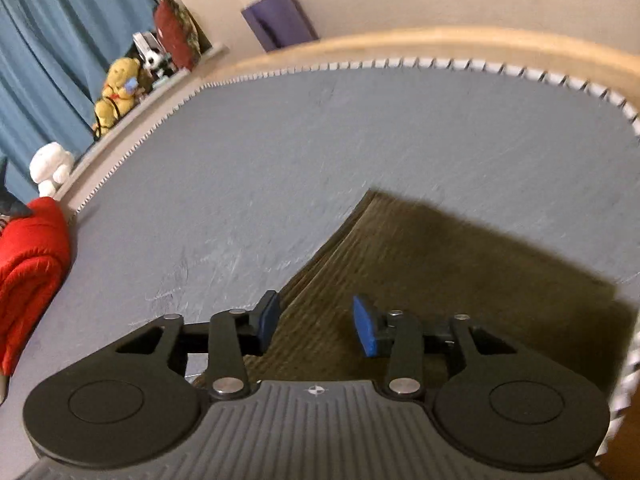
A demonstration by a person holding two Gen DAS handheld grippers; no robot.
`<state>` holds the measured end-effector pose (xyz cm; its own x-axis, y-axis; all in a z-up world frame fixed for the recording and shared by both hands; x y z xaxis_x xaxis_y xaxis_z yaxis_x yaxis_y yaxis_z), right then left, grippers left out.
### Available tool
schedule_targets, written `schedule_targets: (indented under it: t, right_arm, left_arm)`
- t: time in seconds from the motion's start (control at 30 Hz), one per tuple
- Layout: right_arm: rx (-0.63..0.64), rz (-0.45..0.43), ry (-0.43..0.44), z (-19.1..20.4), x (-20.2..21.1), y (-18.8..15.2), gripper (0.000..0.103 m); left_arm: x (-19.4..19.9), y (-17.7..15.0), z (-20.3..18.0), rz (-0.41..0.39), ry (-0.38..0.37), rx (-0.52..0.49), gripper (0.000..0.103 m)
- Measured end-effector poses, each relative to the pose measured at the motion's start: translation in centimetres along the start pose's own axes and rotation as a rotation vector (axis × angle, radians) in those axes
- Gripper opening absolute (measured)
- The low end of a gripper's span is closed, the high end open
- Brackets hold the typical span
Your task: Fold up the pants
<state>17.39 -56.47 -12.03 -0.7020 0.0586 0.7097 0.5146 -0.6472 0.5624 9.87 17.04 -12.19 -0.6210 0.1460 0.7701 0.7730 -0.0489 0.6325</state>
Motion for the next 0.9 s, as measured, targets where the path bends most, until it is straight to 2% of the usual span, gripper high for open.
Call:
schedule_targets:
  t: [0.1,0.17,0.2,0.23,0.27,0.3,0.33,0.37,0.43,0.5,0.53,0.67,0.73,0.77,0.8,0.87,0.9]
  right_arm:
    - [-0.02,0.047,-0.05,0.3,-2.5,-0.9,0.051]
    - [0.054,0.022,-0.093,1.3,-3.2,-1.0,0.053]
    - [0.103,0.018,-0.124,1.9,-3.5,-1.1,0.054]
    - [0.139,0.015,-0.153,2.5,-3.8,-1.4,0.051]
    - [0.179,0.008,-0.195,2.7,-4.1,-1.5,0.045]
    - [0.216,-0.001,-0.236,2.9,-4.2,-1.4,0.034]
    - [0.239,-0.011,-0.254,2.9,-4.5,-1.4,0.027]
    - [0.241,-0.016,-0.269,3.0,-4.6,-1.4,0.024]
    - [0.209,-0.028,-0.287,2.5,-4.5,-0.8,0.009]
    - [0.175,-0.048,-0.29,2.4,-4.2,-0.2,0.002]
    - [0.16,-0.063,-0.287,2.7,-4.3,-0.2,0.001]
    - [0.122,-0.129,-0.253,3.2,-4.1,1.2,0.001]
    - [0.102,-0.166,-0.227,3.4,-4.1,1.7,0.001]
    - [0.091,-0.181,-0.224,3.3,-4.0,2.1,0.001]
    - [0.078,-0.201,-0.223,3.3,-3.9,2.6,0.001]
    - [0.06,-0.237,-0.225,3.3,-3.4,3.1,0.001]
    - [0.054,-0.244,-0.229,3.2,-3.5,3.1,0.001]
  left_arm:
    - [0.2,-0.5,5.8,0.019,0.096,0.128,0.057]
    - [0.3,-1.4,8.7,0.04,0.136,0.195,0.057]
    - [0.1,-2.0,9.7,0.059,0.146,0.22,0.063]
    - [0.0,-2.6,10.5,0.078,0.151,0.238,0.07]
    - [0.3,-2.8,11.6,0.081,0.156,0.249,0.071]
    - [0.2,-2.9,11.9,0.08,0.155,0.257,0.072]
    - [0.1,-3.0,11.9,0.08,0.143,0.267,0.076]
    - [0.1,-3.0,11.9,0.08,0.128,0.278,0.078]
    - [0.2,-3.1,11.9,0.079,0.123,0.299,0.079]
    - [0.3,-3.4,12.5,0.087,0.18,0.306,0.079]
    - [0.2,-3.6,13.0,0.095,0.208,0.313,0.081]
    - [0.1,-4.5,13.8,0.118,0.17,0.372,0.082]
    - [0.3,-4.7,13.8,0.12,0.134,0.391,0.074]
    - [0.6,-4.8,13.9,0.113,0.14,0.384,0.066]
    - [1.1,-4.7,14.0,0.1,0.155,0.366,0.054]
    - [2.7,-4.5,14.3,0.053,0.144,0.382,0.04]
    - [3.8,-4.4,15.0,0.025,0.203,0.382,0.001]
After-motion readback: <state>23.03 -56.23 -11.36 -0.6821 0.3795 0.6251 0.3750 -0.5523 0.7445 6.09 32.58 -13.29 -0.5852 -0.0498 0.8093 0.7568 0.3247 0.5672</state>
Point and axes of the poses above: each gripper's, at about its wrist camera, not at the fingertips, and x roughly against the way its jaws point, z to its left, y to its top, the point moved 10 cm from there along -x, roughly the way its jaws point
